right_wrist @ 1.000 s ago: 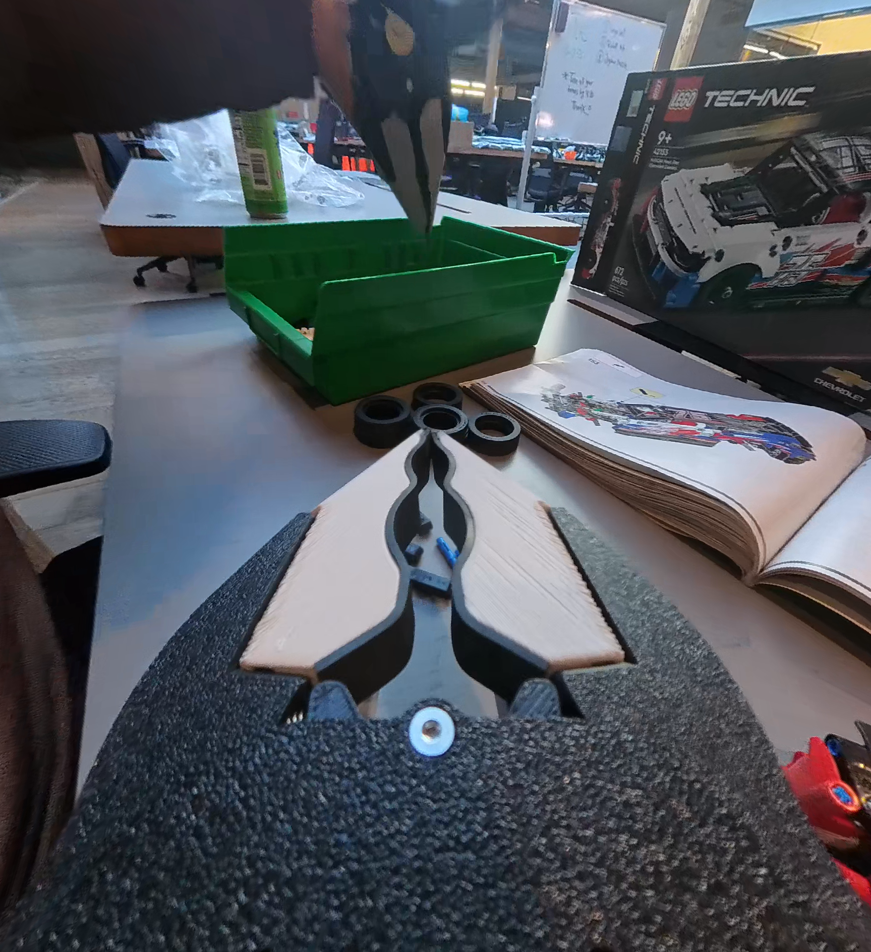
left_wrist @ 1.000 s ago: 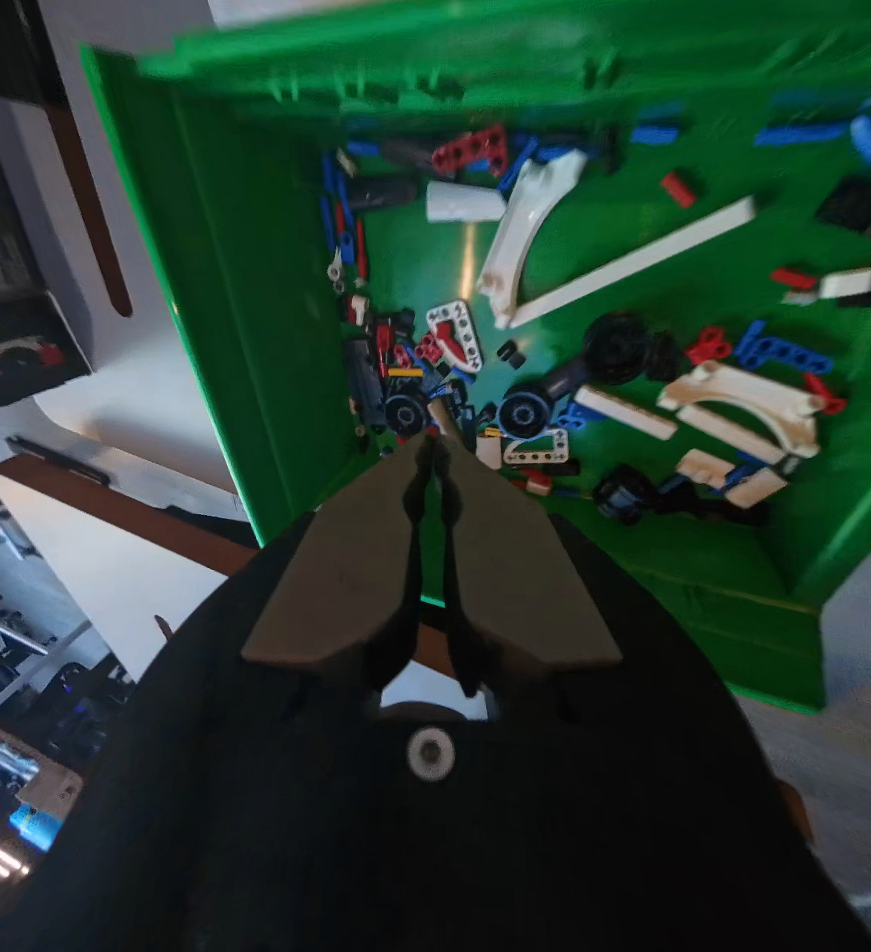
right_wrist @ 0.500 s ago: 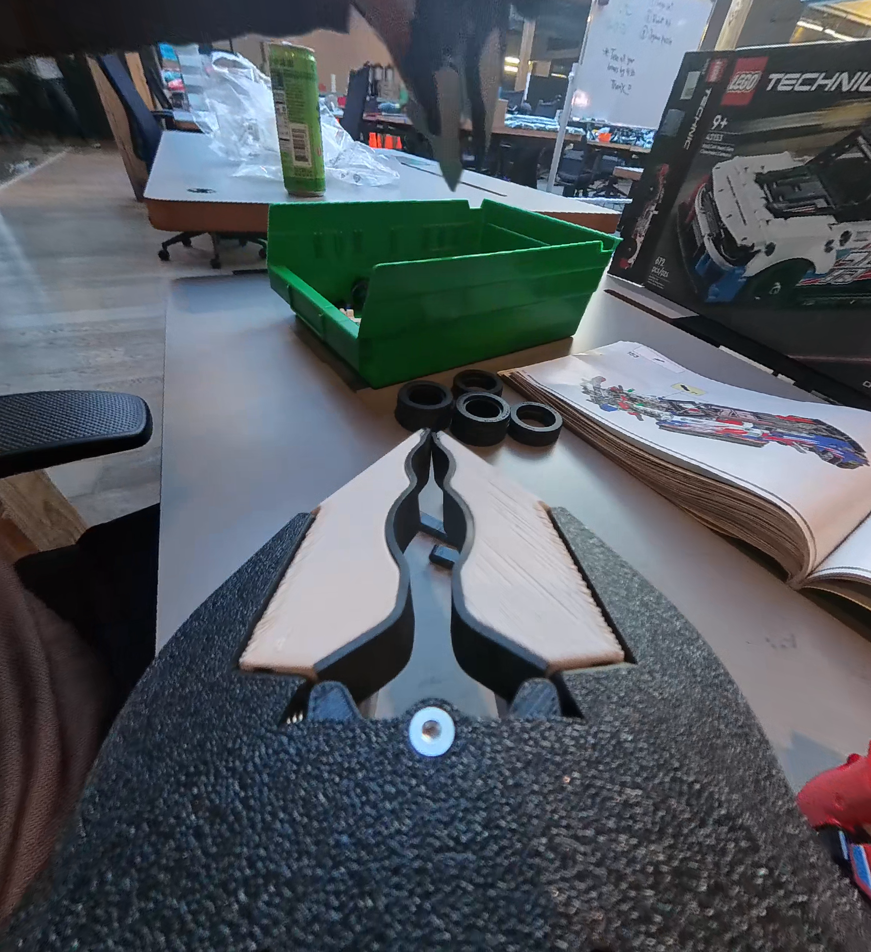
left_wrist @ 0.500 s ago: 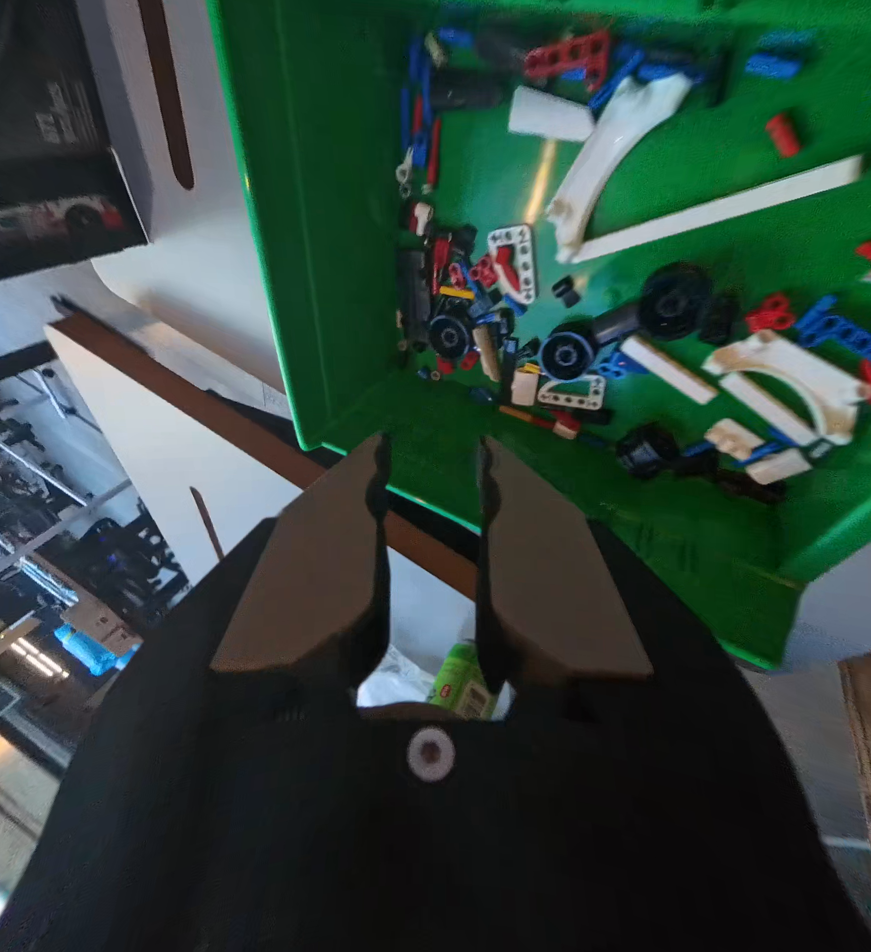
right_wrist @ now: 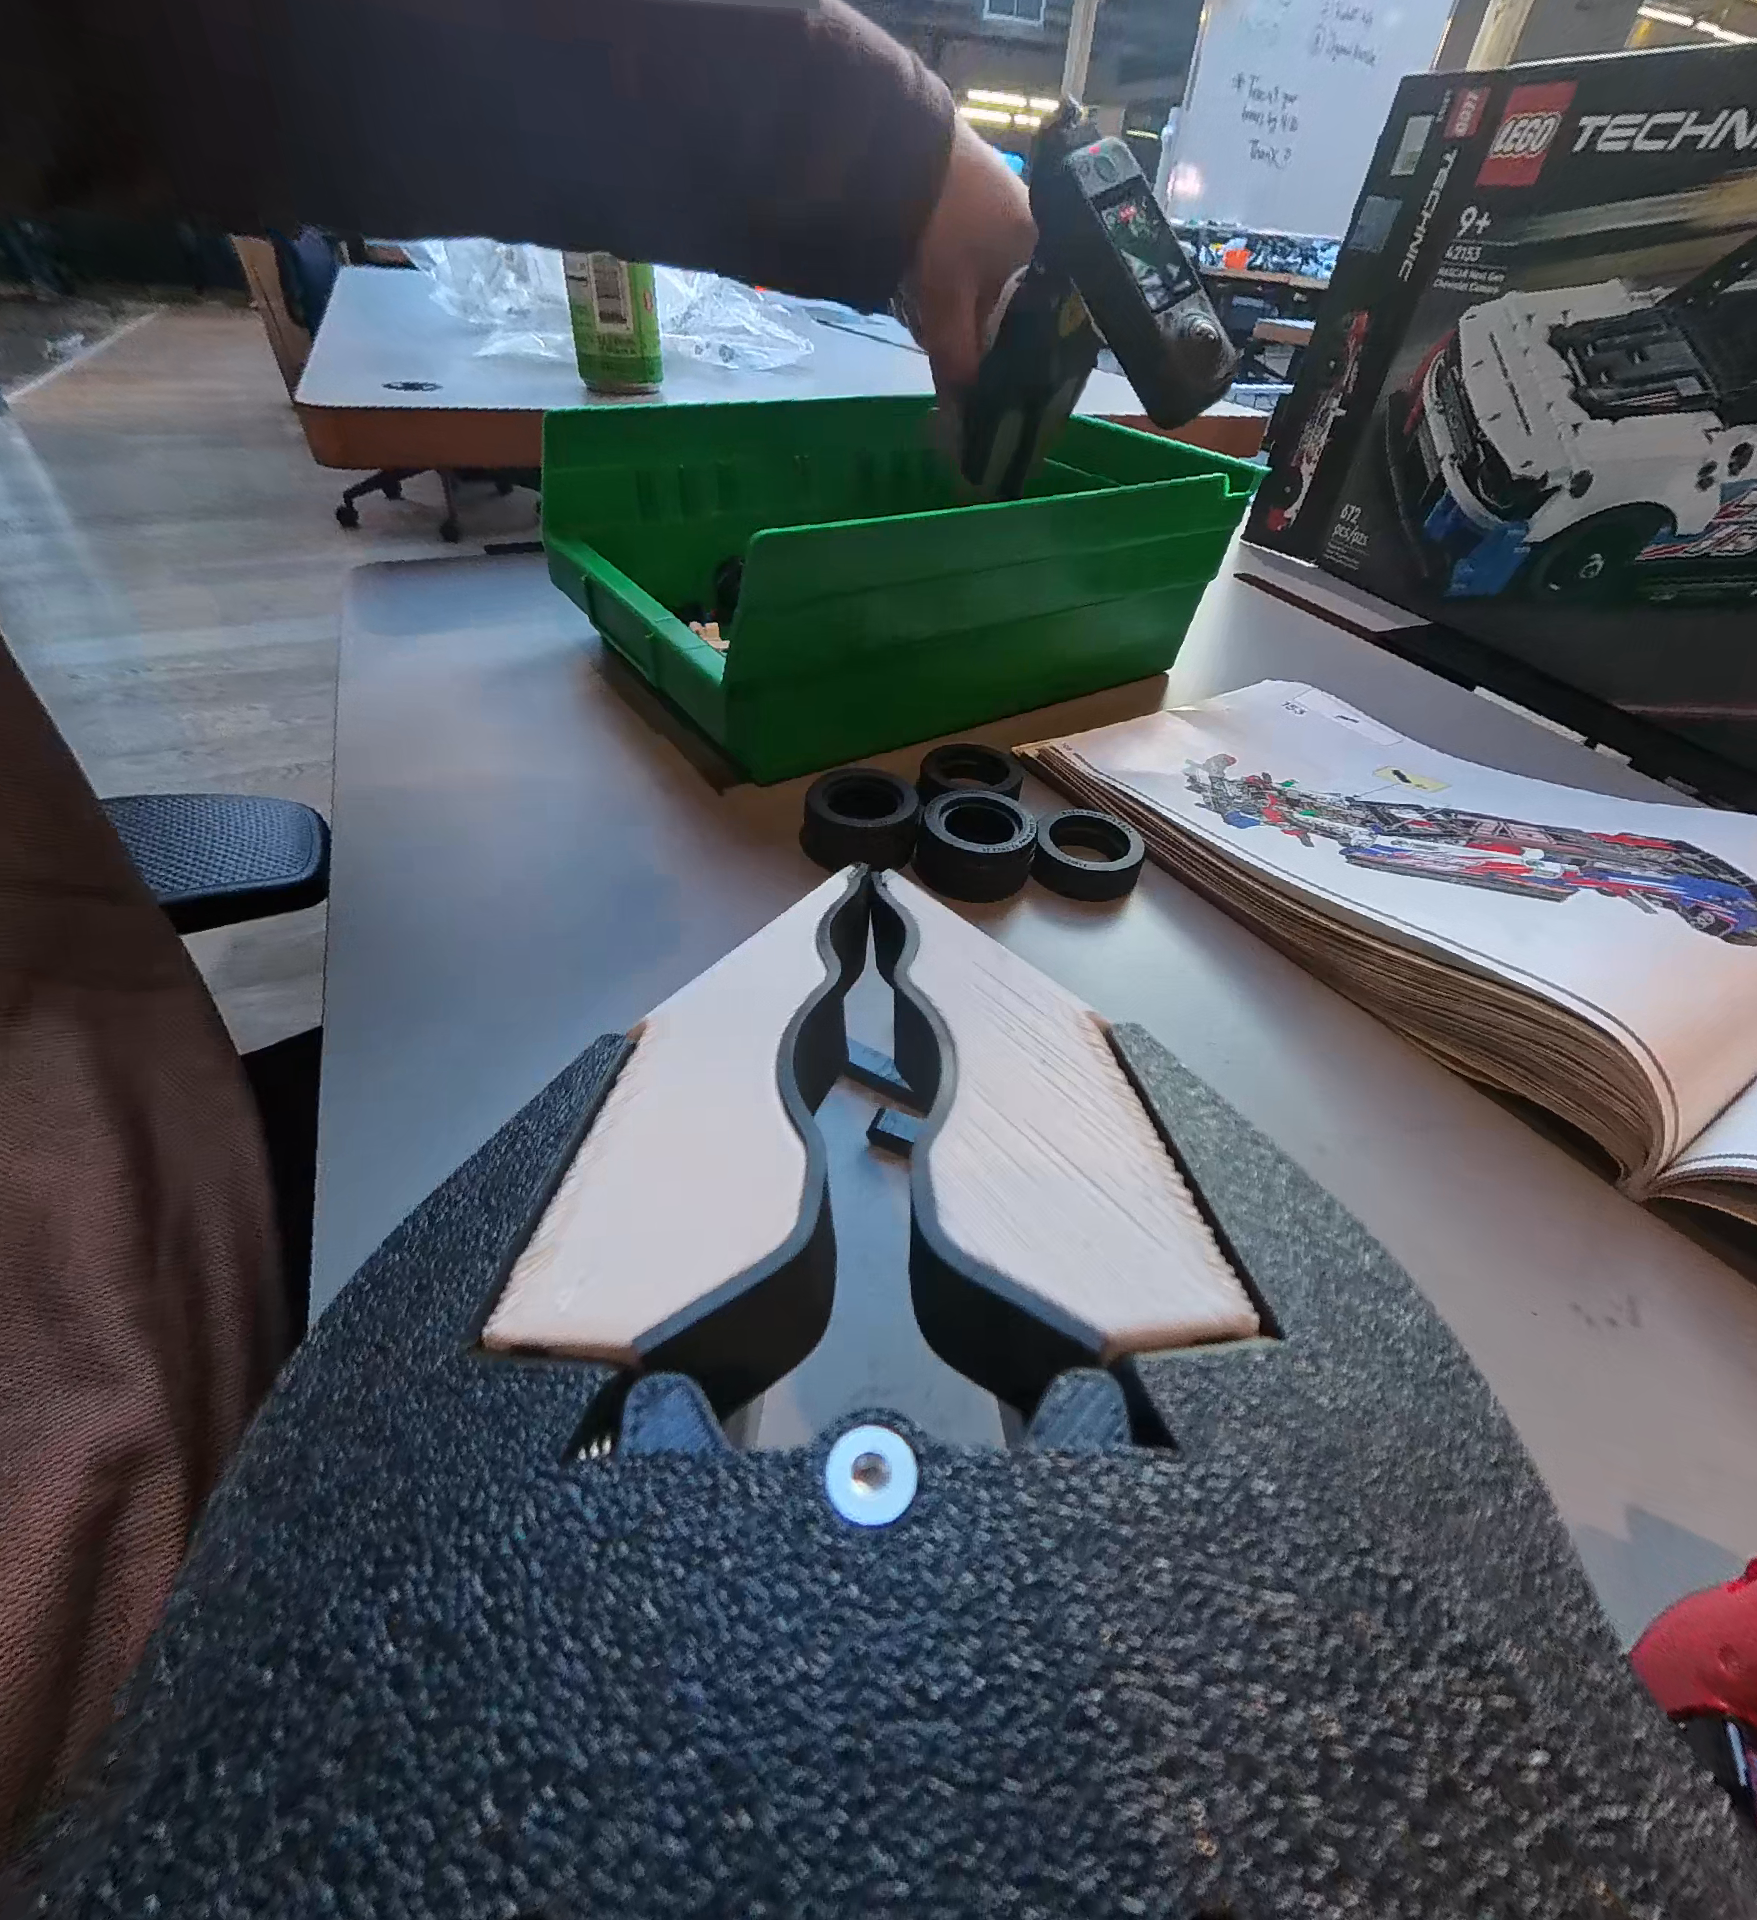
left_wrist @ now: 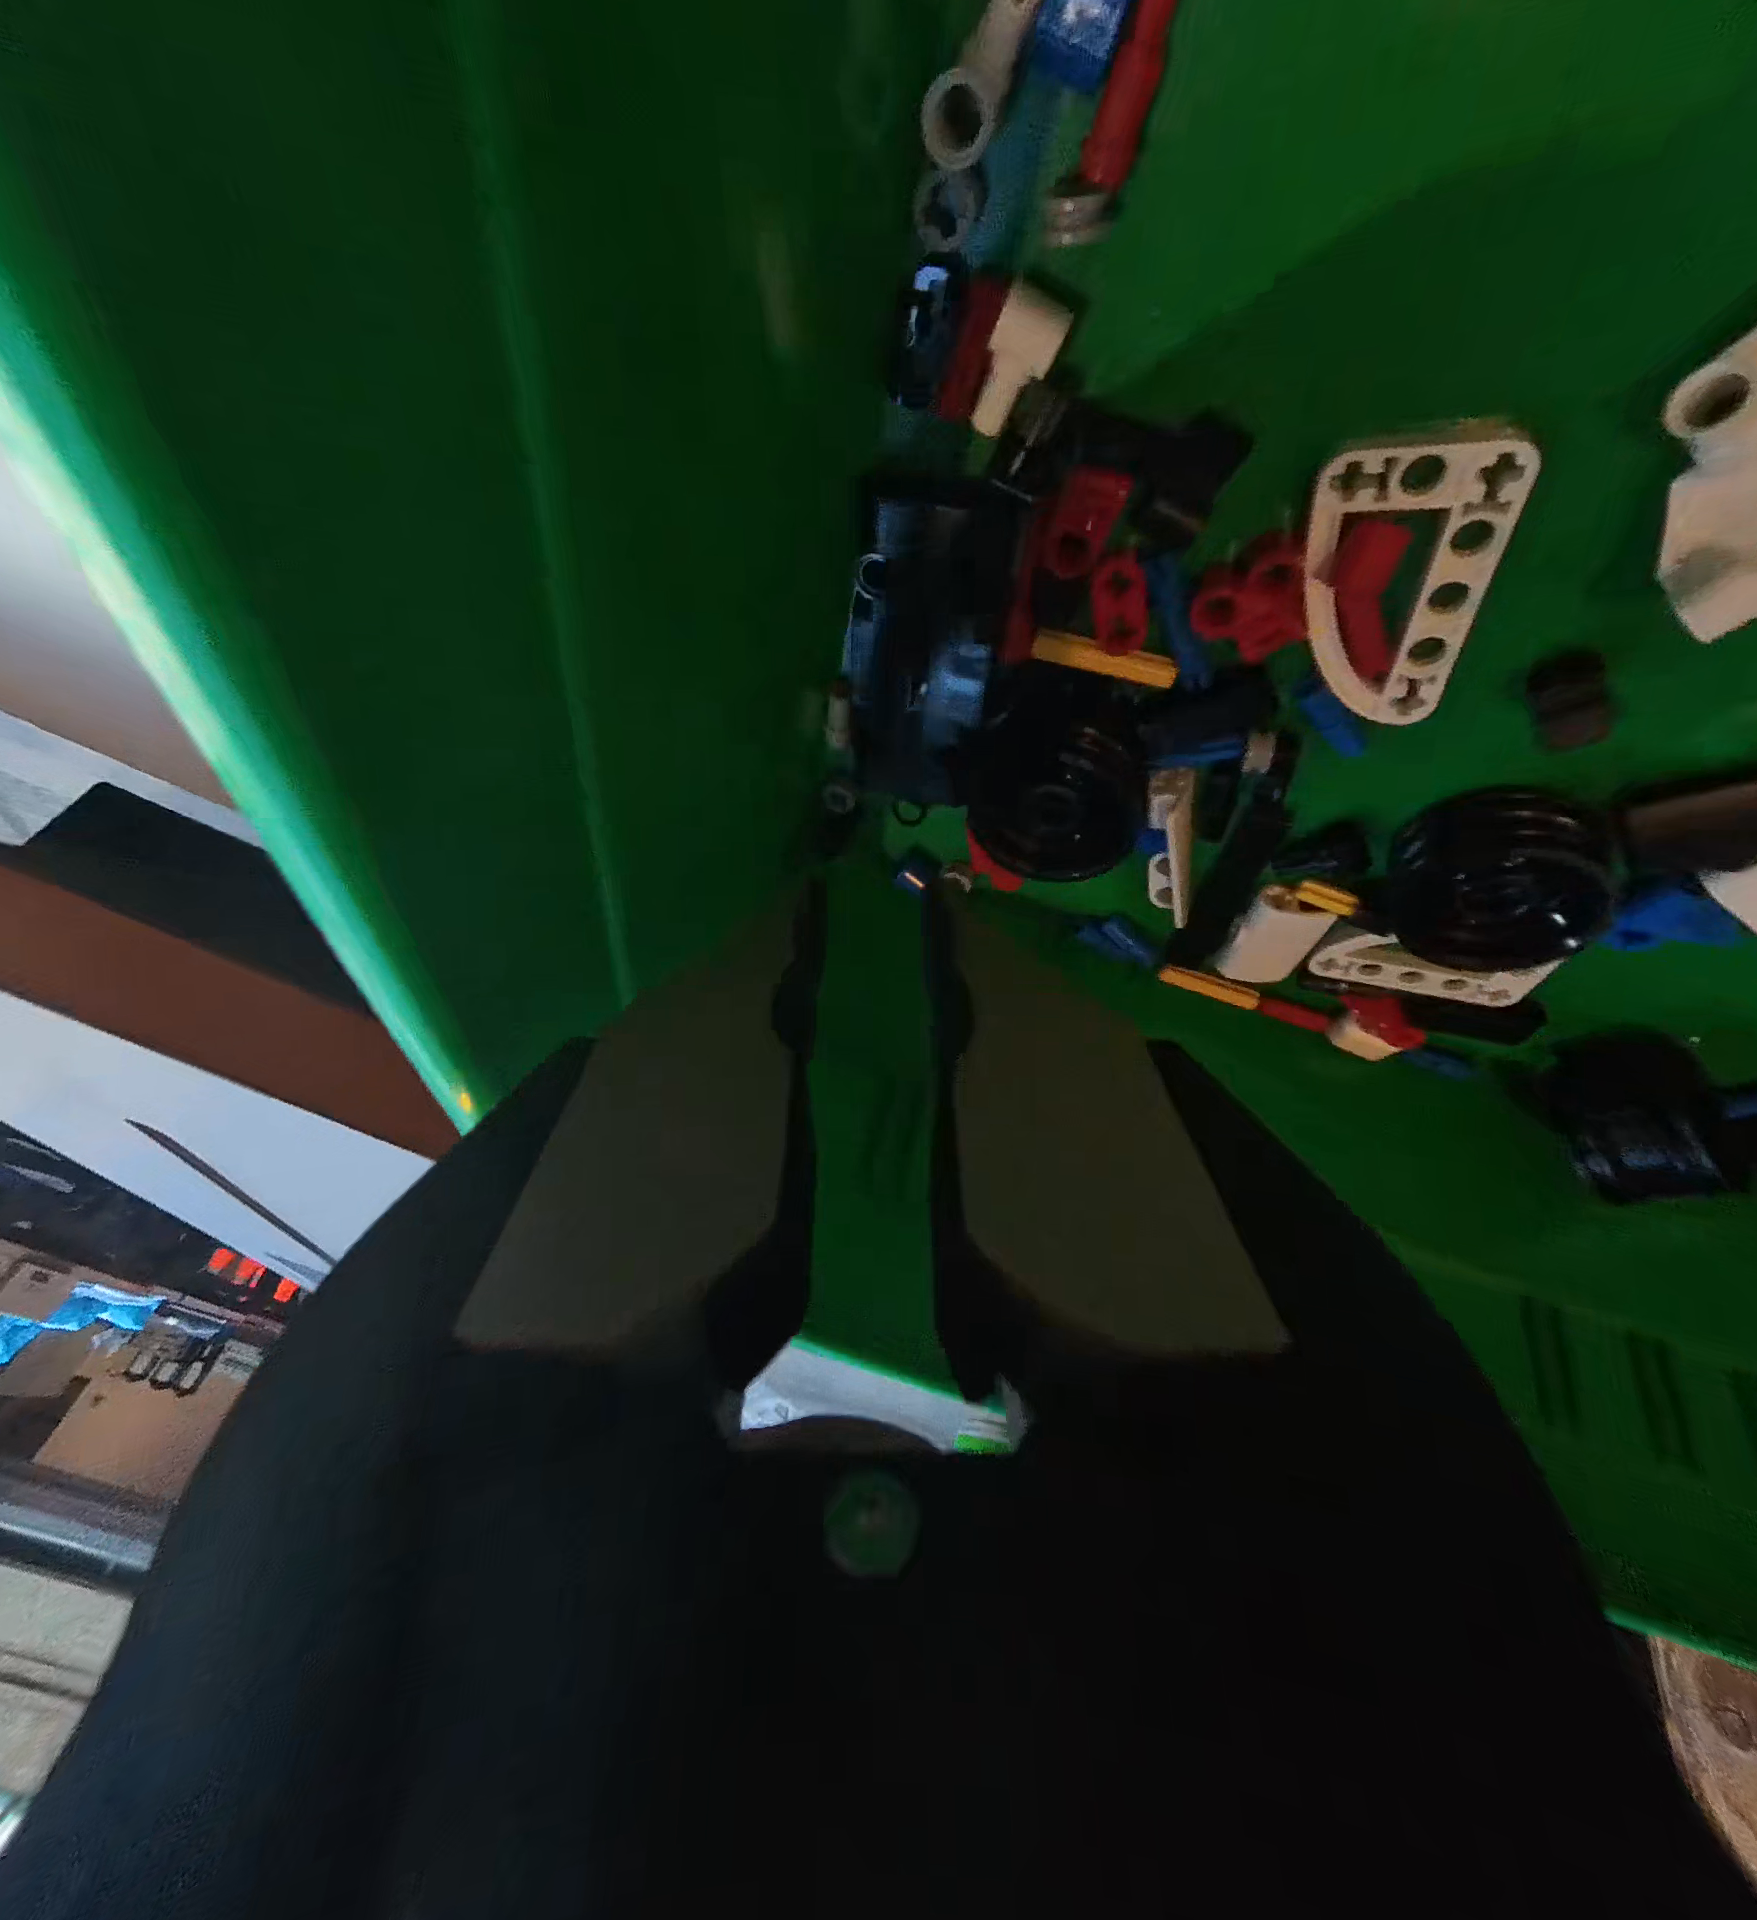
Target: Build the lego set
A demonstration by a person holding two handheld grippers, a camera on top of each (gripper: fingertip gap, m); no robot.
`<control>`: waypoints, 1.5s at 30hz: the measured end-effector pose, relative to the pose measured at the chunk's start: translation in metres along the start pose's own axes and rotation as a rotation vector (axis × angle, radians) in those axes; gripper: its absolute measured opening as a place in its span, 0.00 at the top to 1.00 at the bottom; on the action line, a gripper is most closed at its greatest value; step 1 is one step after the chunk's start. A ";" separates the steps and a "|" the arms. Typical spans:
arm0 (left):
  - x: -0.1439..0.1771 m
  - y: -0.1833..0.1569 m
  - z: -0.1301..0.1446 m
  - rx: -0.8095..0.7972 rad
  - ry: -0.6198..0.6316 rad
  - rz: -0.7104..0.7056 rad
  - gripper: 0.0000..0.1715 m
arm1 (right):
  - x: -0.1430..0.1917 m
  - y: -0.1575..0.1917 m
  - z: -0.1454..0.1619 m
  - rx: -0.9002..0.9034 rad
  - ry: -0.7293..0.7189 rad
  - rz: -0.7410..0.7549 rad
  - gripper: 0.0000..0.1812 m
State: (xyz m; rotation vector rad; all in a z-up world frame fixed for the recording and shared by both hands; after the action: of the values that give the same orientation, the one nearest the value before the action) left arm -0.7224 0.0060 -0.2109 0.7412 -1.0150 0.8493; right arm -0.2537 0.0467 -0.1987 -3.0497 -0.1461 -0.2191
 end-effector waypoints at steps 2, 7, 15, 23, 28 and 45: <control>-0.005 -0.001 0.001 -0.010 0.001 0.001 0.91 | 0.000 0.001 0.000 0.011 0.002 -0.002 1.00; -0.014 -0.003 0.002 -0.044 -0.005 0.016 0.93 | 0.000 0.001 0.000 0.012 -0.001 -0.001 1.00; -0.020 0.002 0.008 -0.019 -0.009 0.065 0.94 | 0.001 0.001 0.000 0.009 -0.009 -0.001 1.00; -0.018 0.004 0.009 -0.014 -0.045 0.111 0.98 | 0.001 0.001 0.000 0.006 -0.008 -0.001 1.00; -0.019 0.005 0.009 -0.049 -0.066 0.038 0.93 | 0.000 0.001 0.000 0.006 -0.006 -0.001 1.00; 0.001 -0.004 0.016 -0.056 -0.172 -0.013 0.97 | 0.000 0.002 0.000 0.012 -0.005 -0.001 1.00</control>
State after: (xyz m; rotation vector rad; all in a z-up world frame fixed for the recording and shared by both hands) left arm -0.7253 -0.0089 -0.2052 0.7825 -1.1812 0.7522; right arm -0.2536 0.0450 -0.1984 -3.0388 -0.1494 -0.2095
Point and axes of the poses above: each gripper's, where its closed fingertips meet, x back along the fingers, z out of its underside, y = z × x across the jaws, the point moved 7 cm from there along x, back along the fingers, and after that the axes turned 8 degrees about z, right-handed, at the moved point
